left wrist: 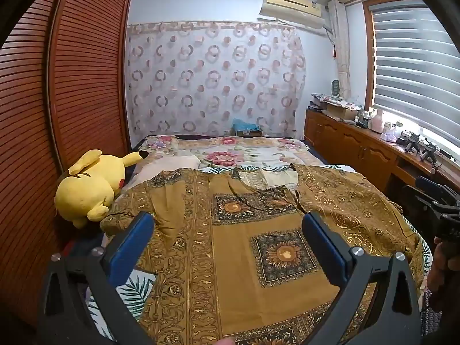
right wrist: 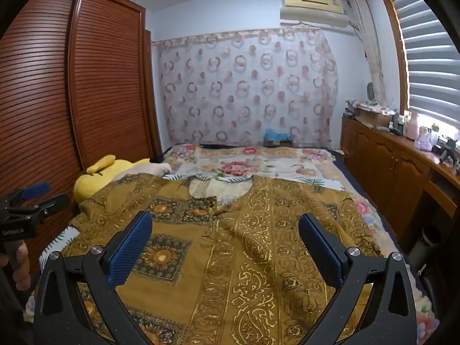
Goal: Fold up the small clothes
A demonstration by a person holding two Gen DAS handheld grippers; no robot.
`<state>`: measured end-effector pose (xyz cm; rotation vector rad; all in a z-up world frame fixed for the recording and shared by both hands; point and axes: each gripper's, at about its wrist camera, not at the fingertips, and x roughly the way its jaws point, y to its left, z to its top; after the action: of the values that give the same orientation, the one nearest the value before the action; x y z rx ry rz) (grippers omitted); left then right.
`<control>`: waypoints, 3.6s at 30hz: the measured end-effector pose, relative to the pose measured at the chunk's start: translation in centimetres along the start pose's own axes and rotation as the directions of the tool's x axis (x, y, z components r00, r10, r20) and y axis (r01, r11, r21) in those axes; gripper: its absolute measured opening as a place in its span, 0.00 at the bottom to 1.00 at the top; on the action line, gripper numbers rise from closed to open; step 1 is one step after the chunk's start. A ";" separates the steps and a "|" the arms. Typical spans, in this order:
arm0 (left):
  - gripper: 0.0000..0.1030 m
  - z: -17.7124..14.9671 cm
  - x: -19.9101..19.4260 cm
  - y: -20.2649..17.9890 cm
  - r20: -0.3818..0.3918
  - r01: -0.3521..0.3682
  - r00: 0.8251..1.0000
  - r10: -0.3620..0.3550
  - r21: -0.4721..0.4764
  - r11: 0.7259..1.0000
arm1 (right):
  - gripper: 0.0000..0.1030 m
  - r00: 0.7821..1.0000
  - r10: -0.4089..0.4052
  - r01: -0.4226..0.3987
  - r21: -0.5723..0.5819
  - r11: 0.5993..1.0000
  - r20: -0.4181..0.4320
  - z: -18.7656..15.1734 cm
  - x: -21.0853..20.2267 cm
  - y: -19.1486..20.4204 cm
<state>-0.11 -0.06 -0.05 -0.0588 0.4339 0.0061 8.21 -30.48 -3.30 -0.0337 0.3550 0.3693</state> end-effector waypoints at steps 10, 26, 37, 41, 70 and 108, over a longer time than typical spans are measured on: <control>1.00 0.0 -0.4 0.1 0.001 0.003 1.000 -0.003 0.001 1.000 | 1.00 1.000 0.002 -0.002 0.004 1.000 0.000 0.0 -0.1 0.0; 1.00 -0.2 0.4 0.2 -0.006 -0.013 1.000 0.013 0.001 1.000 | 1.00 1.000 0.001 -0.001 0.007 1.000 0.000 -0.2 0.1 0.0; 1.00 0.7 -0.9 1.2 0.005 -0.018 1.000 0.018 0.004 1.000 | 1.00 1.000 0.002 -0.002 0.008 1.000 0.001 -0.2 0.1 0.1; 1.00 1.1 -1.1 1.2 0.009 -0.022 1.000 0.022 0.006 1.000 | 1.00 1.000 0.002 -0.002 0.009 1.000 0.000 -0.2 0.1 0.1; 1.00 1.3 -1.2 1.0 0.016 -0.027 1.000 0.027 0.010 1.000 | 1.00 1.000 0.003 -0.003 0.012 1.000 0.001 -0.1 0.1 0.2; 1.00 -0.7 1.4 6.3 -0.086 -0.060 0.995 0.059 -0.015 0.998 | 1.00 0.992 0.098 -0.098 0.001 0.995 -0.081 -1.2 3.0 1.9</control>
<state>0.77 6.14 -1.57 -0.0637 0.5207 0.0664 9.79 -27.76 -5.37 -0.0347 0.4376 0.4664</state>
